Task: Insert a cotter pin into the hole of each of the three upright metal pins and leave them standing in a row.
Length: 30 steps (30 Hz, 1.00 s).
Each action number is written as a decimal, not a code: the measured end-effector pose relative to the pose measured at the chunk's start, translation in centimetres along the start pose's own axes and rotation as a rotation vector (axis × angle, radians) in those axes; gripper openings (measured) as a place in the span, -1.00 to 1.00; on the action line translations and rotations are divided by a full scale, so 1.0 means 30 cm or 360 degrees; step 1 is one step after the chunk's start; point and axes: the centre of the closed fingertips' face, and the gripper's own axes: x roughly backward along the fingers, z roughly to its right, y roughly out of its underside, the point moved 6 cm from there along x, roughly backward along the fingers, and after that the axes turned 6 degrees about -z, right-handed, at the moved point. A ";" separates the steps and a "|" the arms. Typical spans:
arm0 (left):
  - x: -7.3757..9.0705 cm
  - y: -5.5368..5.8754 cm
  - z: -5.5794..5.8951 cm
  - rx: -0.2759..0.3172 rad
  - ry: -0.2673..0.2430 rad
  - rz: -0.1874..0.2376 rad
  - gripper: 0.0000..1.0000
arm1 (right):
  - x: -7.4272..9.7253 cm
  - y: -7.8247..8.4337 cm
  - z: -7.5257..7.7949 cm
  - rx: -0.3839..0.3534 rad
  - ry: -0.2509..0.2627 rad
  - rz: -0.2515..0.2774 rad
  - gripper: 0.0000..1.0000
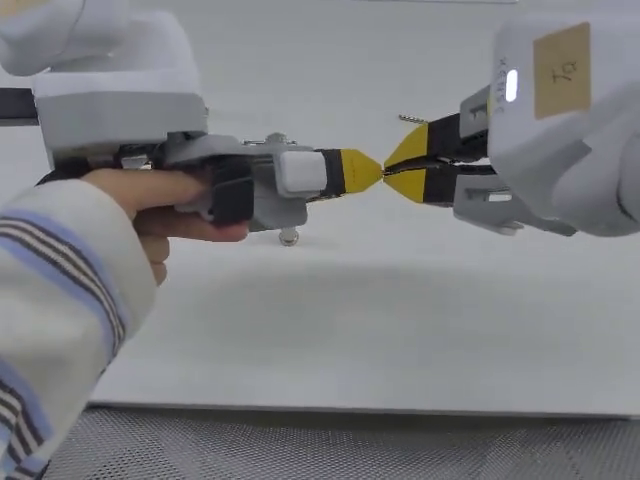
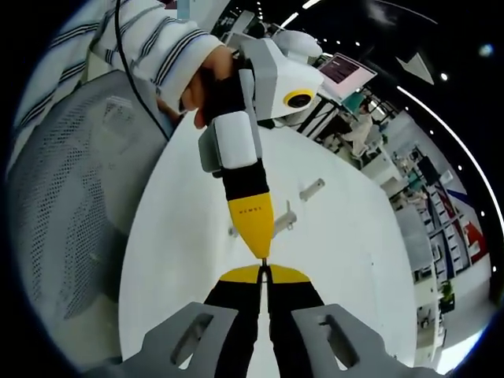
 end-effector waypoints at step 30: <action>0.047 0.079 0.059 -0.1002 0.0204 -0.0238 -1.00 | 0.012 0.049 -0.099 -0.0679 -0.0638 0.0277 -0.81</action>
